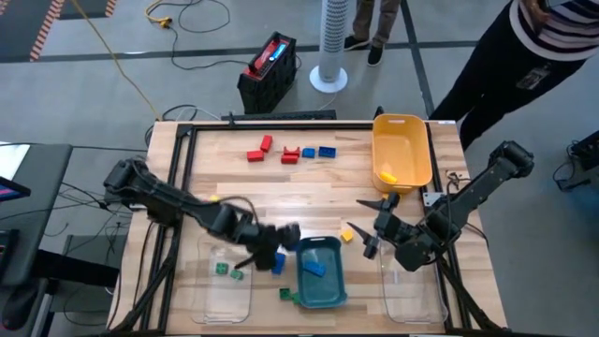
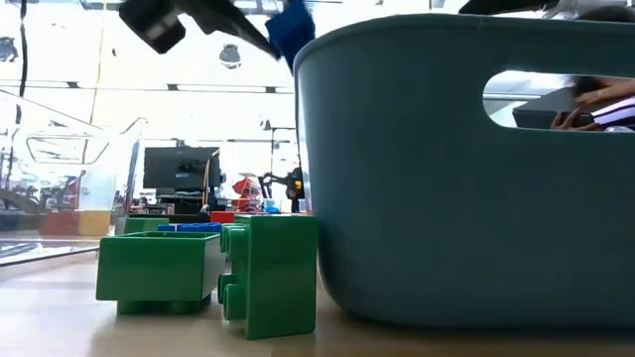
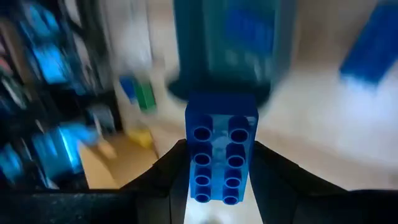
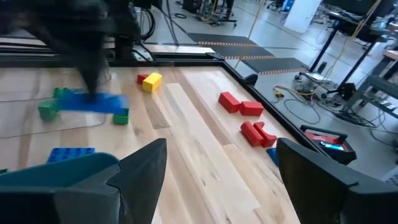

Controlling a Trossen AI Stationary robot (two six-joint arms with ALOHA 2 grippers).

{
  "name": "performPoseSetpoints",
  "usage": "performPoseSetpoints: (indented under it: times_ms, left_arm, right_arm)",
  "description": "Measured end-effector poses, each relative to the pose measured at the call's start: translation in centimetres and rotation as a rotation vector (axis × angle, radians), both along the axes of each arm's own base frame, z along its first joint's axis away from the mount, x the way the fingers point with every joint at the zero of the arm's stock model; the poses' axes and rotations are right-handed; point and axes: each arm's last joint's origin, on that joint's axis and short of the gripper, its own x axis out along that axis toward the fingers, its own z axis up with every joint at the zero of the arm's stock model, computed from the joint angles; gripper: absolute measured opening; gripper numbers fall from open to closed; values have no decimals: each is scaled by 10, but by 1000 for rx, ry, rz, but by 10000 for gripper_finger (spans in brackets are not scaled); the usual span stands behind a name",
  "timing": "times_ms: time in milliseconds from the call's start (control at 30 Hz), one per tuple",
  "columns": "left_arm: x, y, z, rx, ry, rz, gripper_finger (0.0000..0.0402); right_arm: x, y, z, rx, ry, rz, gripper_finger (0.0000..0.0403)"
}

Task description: Sort blocks

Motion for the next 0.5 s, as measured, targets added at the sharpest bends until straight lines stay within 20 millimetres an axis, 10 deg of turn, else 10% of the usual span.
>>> performPoseSetpoints:
  times_ms: [500]
  left_arm:
    - [32,-22,-20,-225,-107,-107,135]
  right_arm:
    - [3,-8,1,-7,-4,-45,314]
